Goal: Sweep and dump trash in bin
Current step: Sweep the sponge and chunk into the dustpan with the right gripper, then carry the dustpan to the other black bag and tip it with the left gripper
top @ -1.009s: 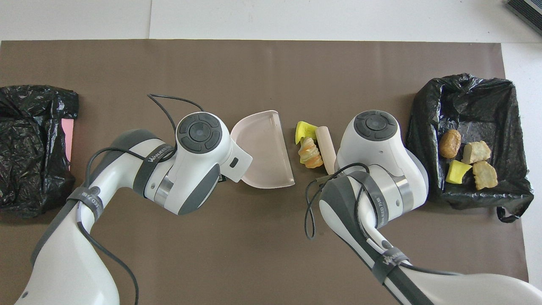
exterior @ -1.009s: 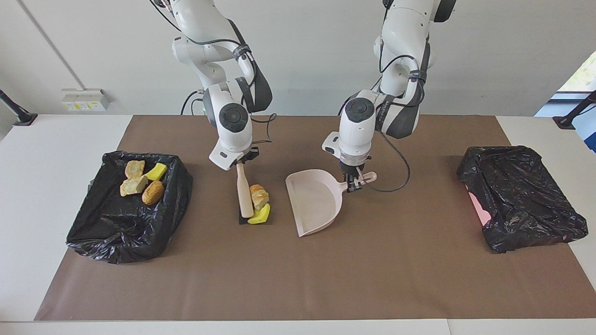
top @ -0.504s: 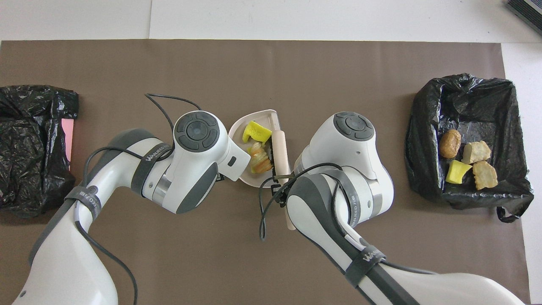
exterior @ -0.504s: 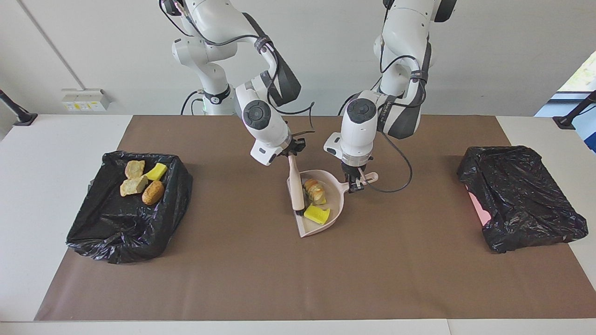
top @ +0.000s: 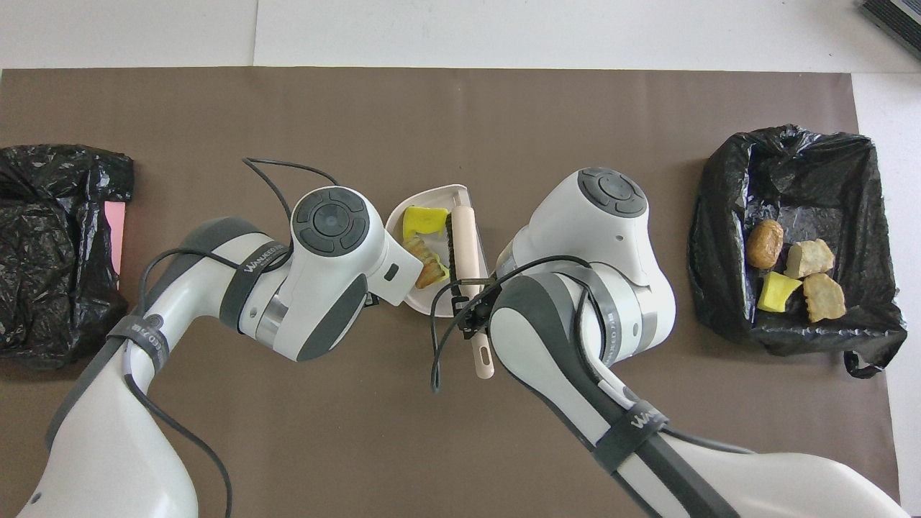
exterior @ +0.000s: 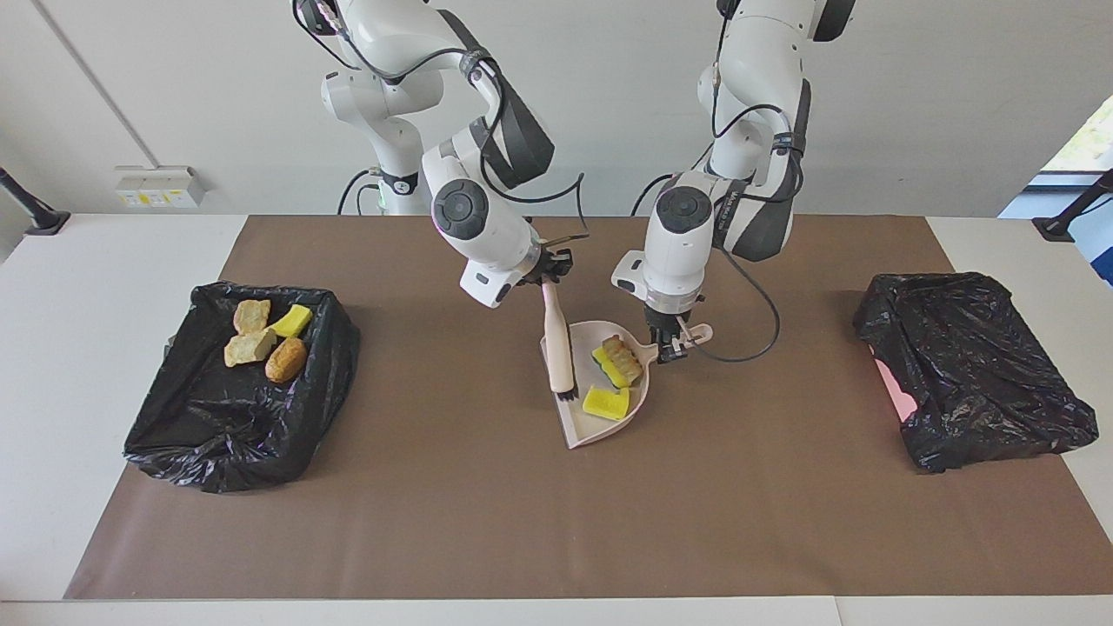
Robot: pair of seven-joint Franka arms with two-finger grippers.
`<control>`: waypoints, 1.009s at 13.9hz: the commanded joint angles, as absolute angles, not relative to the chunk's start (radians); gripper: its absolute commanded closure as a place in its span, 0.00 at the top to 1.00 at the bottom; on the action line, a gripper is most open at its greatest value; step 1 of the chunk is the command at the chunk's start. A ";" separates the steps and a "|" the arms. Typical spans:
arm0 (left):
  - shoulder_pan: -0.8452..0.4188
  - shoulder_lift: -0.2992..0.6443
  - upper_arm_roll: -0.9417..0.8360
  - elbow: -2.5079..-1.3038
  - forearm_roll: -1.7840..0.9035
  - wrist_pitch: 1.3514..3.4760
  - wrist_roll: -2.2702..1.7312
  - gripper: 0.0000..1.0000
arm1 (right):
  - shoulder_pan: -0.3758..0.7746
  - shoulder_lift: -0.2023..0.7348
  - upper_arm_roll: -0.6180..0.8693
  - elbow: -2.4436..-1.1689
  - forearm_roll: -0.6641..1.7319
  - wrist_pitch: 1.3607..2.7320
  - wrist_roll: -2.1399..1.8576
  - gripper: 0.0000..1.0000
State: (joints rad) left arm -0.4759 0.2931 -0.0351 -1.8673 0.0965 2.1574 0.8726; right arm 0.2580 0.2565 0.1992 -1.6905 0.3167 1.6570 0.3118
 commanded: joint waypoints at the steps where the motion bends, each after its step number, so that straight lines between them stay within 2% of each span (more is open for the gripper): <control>1: -0.448 0.273 -0.038 -1.893 0.091 2.183 0.940 0.00 | 0.276 0.189 0.212 -1.695 0.243 1.574 0.421 0.00; 4: -0.384 0.253 -0.040 -1.879 0.068 2.168 1.037 0.00 | 0.363 0.120 0.218 -1.777 0.189 1.577 0.564 0.00; 8: -0.237 0.155 -0.038 -1.867 0.023 2.097 1.236 0.00 | 0.472 -0.009 0.219 -2.037 0.212 1.836 0.690 0.00; 11: -0.103 0.107 -0.031 -1.798 -0.031 1.970 1.342 0.00 | 0.567 -0.017 0.219 -2.127 0.213 1.923 0.775 0.00; 14: 0.058 0.071 -0.025 -1.737 -0.057 1.870 1.445 0.00 | 0.581 -0.102 0.219 -2.277 0.213 2.018 0.761 0.00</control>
State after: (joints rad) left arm -0.0298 0.0935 -0.0159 -1.7702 -0.0163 1.9272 1.3851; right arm 0.5867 -0.0051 0.2183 -2.1577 0.2142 1.9609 0.7594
